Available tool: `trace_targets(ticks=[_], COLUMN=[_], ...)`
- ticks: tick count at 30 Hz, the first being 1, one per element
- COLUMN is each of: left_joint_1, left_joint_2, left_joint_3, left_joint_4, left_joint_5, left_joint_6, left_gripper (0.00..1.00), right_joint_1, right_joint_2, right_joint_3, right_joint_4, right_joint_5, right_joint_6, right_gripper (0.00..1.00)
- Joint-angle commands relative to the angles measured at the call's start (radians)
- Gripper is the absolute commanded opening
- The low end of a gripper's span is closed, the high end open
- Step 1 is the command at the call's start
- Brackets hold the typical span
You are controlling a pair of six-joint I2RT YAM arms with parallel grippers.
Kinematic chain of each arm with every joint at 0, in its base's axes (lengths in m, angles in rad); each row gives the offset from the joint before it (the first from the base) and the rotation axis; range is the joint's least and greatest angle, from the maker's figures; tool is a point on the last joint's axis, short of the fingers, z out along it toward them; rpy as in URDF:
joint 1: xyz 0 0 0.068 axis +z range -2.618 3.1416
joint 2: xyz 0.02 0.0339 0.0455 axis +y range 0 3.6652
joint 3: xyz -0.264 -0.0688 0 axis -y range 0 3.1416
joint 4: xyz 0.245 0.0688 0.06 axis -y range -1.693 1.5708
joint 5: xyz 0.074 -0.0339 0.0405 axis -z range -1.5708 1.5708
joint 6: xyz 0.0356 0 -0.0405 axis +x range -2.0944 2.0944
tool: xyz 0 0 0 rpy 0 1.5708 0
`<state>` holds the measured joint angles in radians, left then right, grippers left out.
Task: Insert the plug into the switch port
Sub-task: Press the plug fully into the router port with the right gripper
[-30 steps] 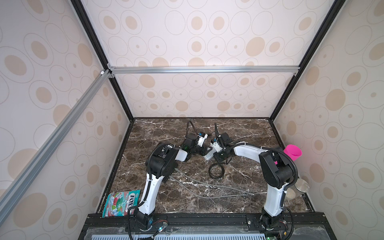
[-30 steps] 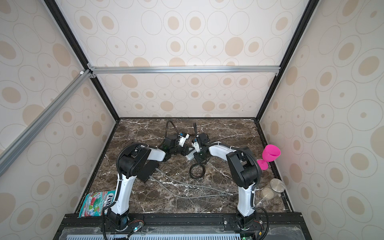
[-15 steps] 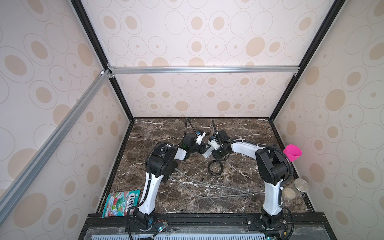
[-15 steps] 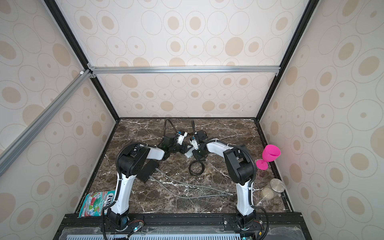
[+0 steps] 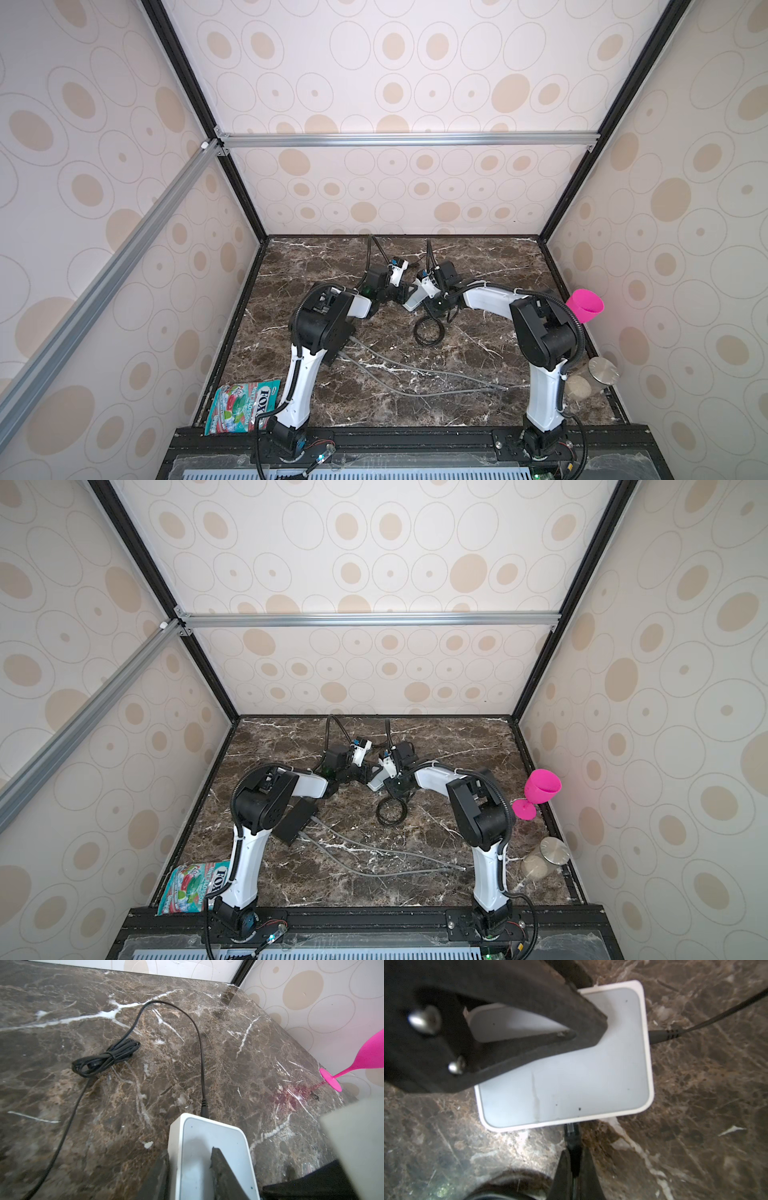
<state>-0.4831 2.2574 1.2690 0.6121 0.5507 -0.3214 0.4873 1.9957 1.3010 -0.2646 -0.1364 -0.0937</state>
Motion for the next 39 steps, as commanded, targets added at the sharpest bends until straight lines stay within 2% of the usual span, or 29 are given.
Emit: trace_targets(ticks=[1, 8, 17, 24, 32, 36, 39], left_joint_1=[-0.108, -0.112, -0.119, -0.127, -0.139, -0.148, -0.156], left_joint_2=[0.051, 0.057, 0.06, 0.068, 0.087, 0.103, 0.114], left_joint_3=[-0.009, 0.006, 0.01, -0.057, -0.009, 0.018, 0.036], left_joint_4=[-0.131, -0.154, -0.172, -0.08, -0.196, -0.245, -0.279], left_joint_5=[0.288, 0.283, 0.271, 0.238, 0.153, 0.124, 0.097], left_joint_6=[0.003, 0.016, 0.018, -0.112, -0.069, -0.052, -0.044], left_gripper=[0.31, 0.31, 0.31, 0.31, 0.31, 0.24, 0.23], right_joint_1=[0.008, 0.009, 0.013, 0.011, 0.012, 0.012, 0.012], right_joint_2=[-0.015, -0.036, 0.01, -0.02, 0.022, 0.009, -0.014], right_joint_3=[0.12, 0.22, 0.167, 0.215, 0.13, 0.182, 0.216], right_joint_4=[0.433, 0.36, 0.35, 0.286, 0.304, 0.268, 0.252], right_joint_5=[-0.064, -0.06, -0.058, -0.031, -0.05, -0.069, -0.065], right_joint_6=[0.011, -0.042, 0.006, -0.057, 0.013, -0.002, -0.026], right_gripper=[0.0, 0.0, 0.0, 0.0, 0.0, 0.0, 0.0])
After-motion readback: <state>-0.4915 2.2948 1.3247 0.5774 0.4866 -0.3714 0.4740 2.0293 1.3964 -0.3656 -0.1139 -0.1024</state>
